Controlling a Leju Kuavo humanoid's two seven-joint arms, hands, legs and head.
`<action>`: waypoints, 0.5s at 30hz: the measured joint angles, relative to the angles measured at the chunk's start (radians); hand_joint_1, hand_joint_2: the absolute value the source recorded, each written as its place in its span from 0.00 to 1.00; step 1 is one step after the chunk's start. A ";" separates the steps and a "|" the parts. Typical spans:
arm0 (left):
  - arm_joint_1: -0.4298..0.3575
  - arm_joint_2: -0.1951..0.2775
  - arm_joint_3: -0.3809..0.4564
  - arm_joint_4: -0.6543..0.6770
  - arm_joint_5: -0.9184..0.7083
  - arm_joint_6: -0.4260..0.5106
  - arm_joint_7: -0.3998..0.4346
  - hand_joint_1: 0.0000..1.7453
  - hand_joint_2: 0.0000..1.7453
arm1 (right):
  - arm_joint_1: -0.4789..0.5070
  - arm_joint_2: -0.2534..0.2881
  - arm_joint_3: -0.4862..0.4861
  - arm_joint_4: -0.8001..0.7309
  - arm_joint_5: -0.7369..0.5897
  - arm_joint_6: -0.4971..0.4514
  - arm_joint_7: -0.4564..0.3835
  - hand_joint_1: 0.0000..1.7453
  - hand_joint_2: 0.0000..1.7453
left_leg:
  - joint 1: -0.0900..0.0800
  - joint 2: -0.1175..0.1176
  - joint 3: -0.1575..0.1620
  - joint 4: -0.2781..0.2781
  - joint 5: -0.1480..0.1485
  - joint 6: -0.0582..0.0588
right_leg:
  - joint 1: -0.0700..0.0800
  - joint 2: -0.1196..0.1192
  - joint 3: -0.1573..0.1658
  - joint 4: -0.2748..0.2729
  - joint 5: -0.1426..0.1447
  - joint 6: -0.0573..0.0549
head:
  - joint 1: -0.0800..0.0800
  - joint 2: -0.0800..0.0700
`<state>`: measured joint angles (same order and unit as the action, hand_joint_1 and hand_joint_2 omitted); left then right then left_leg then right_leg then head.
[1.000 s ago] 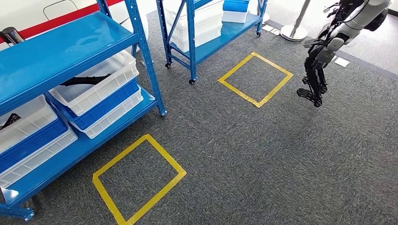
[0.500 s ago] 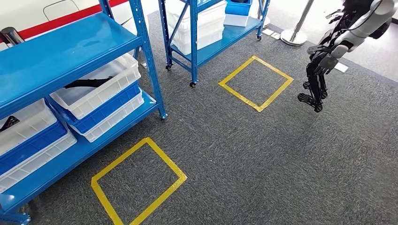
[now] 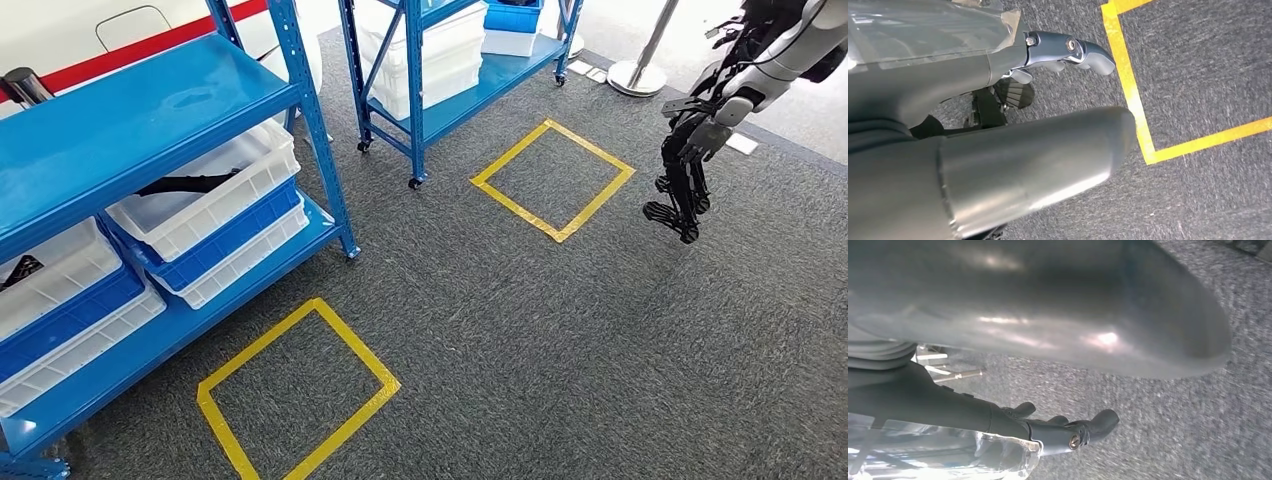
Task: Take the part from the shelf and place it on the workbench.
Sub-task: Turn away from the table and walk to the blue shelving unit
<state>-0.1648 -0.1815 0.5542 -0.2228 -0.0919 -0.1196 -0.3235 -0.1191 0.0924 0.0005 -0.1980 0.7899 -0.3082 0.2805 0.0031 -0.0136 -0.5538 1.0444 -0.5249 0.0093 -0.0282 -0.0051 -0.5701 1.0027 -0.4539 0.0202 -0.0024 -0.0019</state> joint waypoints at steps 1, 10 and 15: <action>0.000 0.000 -0.001 0.000 -0.001 -0.001 0.000 0.00 0.00 | 0.000 0.000 0.000 0.000 0.000 -0.001 -0.001 0.00 0.00 | 0.001 0.003 -0.025 0.053 -0.030 -0.005 | 0.000 -0.003 0.002 0.000 -0.002 -0.005 | 0.000 0.000; -0.007 0.000 -0.015 0.000 -0.011 0.002 0.009 0.00 0.00 | 0.006 0.002 -0.004 0.000 0.000 -0.012 -0.012 0.00 0.00 | -0.005 0.057 -0.016 -0.027 0.053 0.011 | 0.013 -0.044 0.022 0.000 -0.019 -0.008 | 0.000 0.000; -0.011 -0.001 -0.015 -0.001 -0.010 0.003 0.010 0.00 0.00 | 0.004 0.004 -0.004 0.000 0.006 -0.013 -0.012 0.00 0.00 | -0.004 0.025 -0.003 -0.059 0.068 0.037 | 0.015 -0.041 0.014 0.031 -0.043 0.012 | 0.002 0.000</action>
<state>-0.1760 -0.1821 0.5390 -0.2235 -0.1018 -0.1163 -0.3136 -0.1150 0.0965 -0.0040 -0.1980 0.7963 -0.3212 0.2687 -0.0008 0.0110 -0.5568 0.9857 -0.4566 0.0465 -0.0128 -0.0460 -0.5560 1.0337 -0.4973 0.0322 -0.0006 -0.0019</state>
